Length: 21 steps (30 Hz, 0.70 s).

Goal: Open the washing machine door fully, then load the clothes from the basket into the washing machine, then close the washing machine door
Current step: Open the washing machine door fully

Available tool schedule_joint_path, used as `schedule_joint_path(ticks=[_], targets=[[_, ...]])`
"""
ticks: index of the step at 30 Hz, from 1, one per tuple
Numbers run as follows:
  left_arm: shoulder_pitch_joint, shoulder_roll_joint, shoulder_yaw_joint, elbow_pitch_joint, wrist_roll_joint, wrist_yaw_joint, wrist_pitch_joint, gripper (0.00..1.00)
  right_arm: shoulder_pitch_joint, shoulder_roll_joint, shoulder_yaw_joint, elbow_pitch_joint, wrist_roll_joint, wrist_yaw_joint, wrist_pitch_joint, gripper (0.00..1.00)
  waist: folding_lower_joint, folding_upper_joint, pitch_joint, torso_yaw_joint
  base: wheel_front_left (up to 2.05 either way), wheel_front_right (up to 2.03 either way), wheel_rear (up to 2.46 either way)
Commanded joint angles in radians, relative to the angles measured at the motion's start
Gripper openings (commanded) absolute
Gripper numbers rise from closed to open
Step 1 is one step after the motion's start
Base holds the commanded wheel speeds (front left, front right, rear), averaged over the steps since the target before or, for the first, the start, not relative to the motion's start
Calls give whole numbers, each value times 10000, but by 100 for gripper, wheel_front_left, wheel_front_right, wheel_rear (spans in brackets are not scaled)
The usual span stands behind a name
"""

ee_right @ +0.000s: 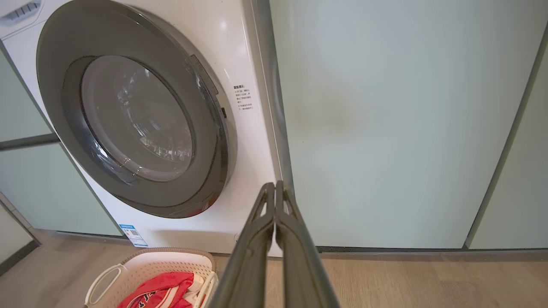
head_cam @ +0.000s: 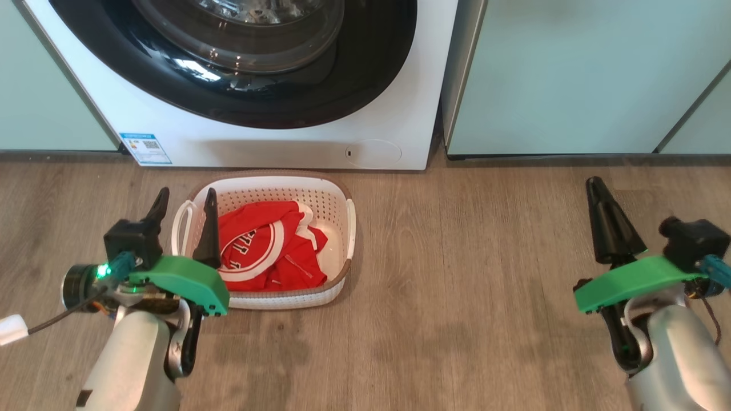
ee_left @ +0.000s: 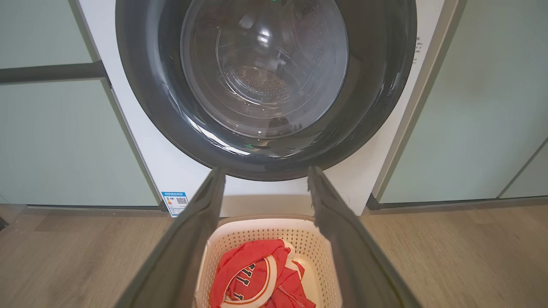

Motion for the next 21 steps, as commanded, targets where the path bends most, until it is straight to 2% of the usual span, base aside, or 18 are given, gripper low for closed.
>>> schedule_joint_path(ticks=[1, 5, 10, 14, 15, 21], targets=[[-631, 306, 346, -383, -47, 82, -101, 100, -559, -50, 124, -322, 388, -2, -94, 0, 0, 0, 63, 13, 0, 0, 0], [-711, 304, 293, -501, -51, 95, -97, 100, -894, 53, -116, -174, 2250, -2, 280, 0, 0, 0, 253, 57, 0, 0, 0], [-902, 285, 194, -719, -30, 99, -84, 100, -1645, -31, -808, 120, 5705, -2, 1320, 0, 0, 0, 627, 189, 0, 0, 0], [-1077, 265, 107, -961, 8, 114, -78, 100, -2391, -217, -1425, 578, 8021, -2, 2396, 0, 0, 0, 988, 343, 0, 0, 0], [-1077, 265, 107, -961, 8, 114, -78, 100, -2391, -217, -1425, 578, 8021, -2, 2396, 0, 0, 0, 988, 343, 0, 0, 0], [-1376, 217, -49, -1379, 52, 122, -55, 100, -4003, -590, -2088, 2037, 10122, -2, 4151, 0, 0, 0, 1663, 693, 0, 0, 0]])
